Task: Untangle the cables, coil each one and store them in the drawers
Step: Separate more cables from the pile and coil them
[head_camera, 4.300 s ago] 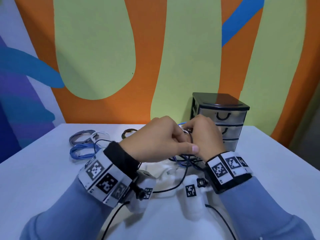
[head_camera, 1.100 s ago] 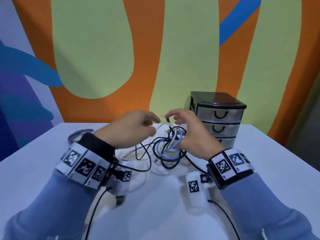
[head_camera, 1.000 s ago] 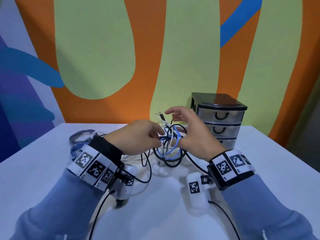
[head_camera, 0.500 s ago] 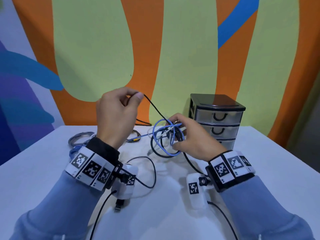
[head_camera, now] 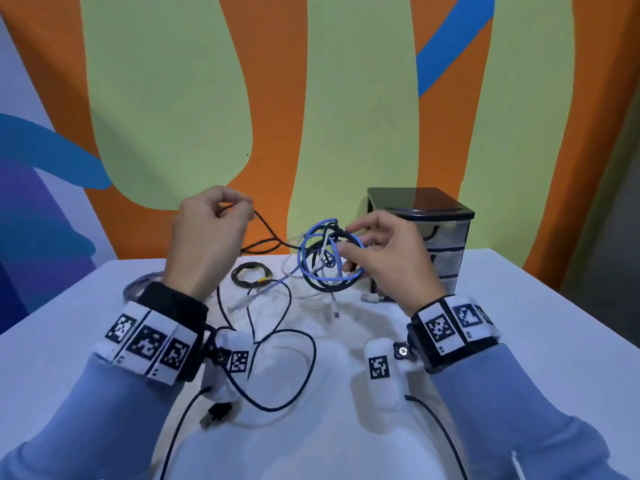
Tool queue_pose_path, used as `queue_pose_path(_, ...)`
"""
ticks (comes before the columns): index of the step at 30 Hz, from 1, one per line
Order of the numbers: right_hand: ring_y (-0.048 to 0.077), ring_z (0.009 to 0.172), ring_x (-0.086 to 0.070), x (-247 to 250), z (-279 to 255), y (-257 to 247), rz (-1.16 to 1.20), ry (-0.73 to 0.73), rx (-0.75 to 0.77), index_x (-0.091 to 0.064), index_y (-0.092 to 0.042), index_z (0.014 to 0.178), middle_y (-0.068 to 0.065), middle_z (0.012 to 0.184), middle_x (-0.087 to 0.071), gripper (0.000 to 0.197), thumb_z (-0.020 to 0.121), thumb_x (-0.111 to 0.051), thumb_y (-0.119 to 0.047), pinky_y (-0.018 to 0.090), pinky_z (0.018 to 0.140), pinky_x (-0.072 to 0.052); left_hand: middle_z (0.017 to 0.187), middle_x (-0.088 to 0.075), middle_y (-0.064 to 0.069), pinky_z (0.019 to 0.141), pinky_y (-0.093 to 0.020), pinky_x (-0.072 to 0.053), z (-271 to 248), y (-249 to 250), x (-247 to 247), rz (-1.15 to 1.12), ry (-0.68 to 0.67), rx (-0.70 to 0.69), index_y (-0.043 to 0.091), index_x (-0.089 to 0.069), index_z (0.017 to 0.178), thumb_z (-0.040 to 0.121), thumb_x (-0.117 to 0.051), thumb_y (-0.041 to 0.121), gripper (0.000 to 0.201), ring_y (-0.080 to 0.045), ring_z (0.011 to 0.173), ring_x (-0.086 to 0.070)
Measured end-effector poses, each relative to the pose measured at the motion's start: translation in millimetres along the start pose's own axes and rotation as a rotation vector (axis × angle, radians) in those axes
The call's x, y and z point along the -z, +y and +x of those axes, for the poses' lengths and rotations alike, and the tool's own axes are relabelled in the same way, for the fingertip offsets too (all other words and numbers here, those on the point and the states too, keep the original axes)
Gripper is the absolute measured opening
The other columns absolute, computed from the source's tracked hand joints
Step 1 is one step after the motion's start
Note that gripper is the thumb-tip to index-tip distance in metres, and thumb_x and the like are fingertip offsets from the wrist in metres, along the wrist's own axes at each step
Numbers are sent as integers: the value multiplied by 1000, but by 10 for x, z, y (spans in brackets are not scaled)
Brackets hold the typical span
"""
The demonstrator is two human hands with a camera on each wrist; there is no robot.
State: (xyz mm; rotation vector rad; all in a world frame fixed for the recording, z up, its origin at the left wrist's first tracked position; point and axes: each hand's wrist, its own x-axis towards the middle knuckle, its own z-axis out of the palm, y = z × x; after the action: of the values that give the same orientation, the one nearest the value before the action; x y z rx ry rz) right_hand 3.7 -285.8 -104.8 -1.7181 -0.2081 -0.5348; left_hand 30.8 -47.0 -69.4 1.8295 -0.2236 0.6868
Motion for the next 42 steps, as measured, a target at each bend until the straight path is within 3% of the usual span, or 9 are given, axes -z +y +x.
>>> queue_pose_path(4, 25, 70, -78, -72, -24, 27, 7, -57, -18, -72, -13, 115, 13, 80, -78, 23, 93, -77, -7, 33, 60, -54, 74, -72, 4, 72, -33, -56, -130, 70, -119, -12, -352, 78, 28, -81, 101, 82, -70, 22, 23, -14, 70, -65)
queue_pose_path(7, 18, 71, -78, -82, -11, 58, -8, -55, -57, -71, -13, 120, 9, 79, -80, 22, 99, -69, -9, 31, 59, -54, 85, -77, -10, 70, -28, -59, -211, 164, -60, -15, -556, 109, 17, -83, 98, 93, -64, 6, 23, -18, 74, -70)
queue_pose_path(10, 15, 64, -75, -96, 4, 87, 18, -46, -99, -70, -10, 122, 10, 78, -79, 20, 104, -61, -7, 23, 50, -49, 98, -77, -15, 74, -34, -60, -240, 242, 18, -102, -768, 191, 4, -82, 96, 86, -70, 29, 29, -28, 83, -75)
queue_pose_path(13, 12, 55, -62, -120, 20, 119, 52, -45, -69, -69, -10, 123, 12, 79, -69, 26, 107, -50, -2, 21, 51, -48, 93, -80, -15, 80, -36, -63, -227, 219, -9, -100, -728, 236, -4, -81, 91, 83, -74, 60, 66, -27, 83, -76)
queue_pose_path(18, 12, 61, -51, -166, -11, 109, 105, -118, -85, -68, -17, 121, 11, 77, -56, 29, 107, -48, -2, 24, 56, -46, 88, -79, -8, 85, -40, -66, -224, 81, -98, 42, -641, 150, 6, -79, 94, 91, -83, 16, 11, -26, 80, -78)
queue_pose_path(22, 16, 63, -55, -191, -23, 103, 163, -172, -74, -65, -9, 117, 11, 77, -61, 19, 103, -57, 1, 34, 64, -58, 68, -71, 17, 63, -30, -48, -252, 61, -177, 336, -445, -122, 28, -78, 79, 88, -84, 34, 13, -6, 61, -63)
queue_pose_path(31, 19, 64, -63, -220, -59, 108, 220, -176, -2, -63, -4, 109, 11, 79, -69, 12, 99, -65, 3, 33, 68, -57, 67, -69, 12, 58, -33, -46, -357, 32, -329, 519, -299, -301, 28, -74, 73, 88, -76, 50, 27, -9, 65, -61)
queue_pose_path(37, 21, 62, -62, -188, -33, 99, 234, -150, 2, -67, -3, 126, 13, 78, -69, 33, 97, -60, 11, 29, 68, -55, 71, -76, 4, 68, -38, -55, -337, -15, -354, 269, -389, -134, 27, -83, 81, 92, -78, 35, 14, -20, 71, -69)
queue_pose_path(42, 20, 65, -65, -202, -29, 142, 165, -156, -68, -70, -7, 109, 13, 89, -74, 19, 98, -63, 7, 30, 64, -58, 90, -79, -11, 85, -42, -53, -322, 44, -339, -118, -587, 140, 8, -65, 94, 106, -63, 22, 18, -22, 81, -69)
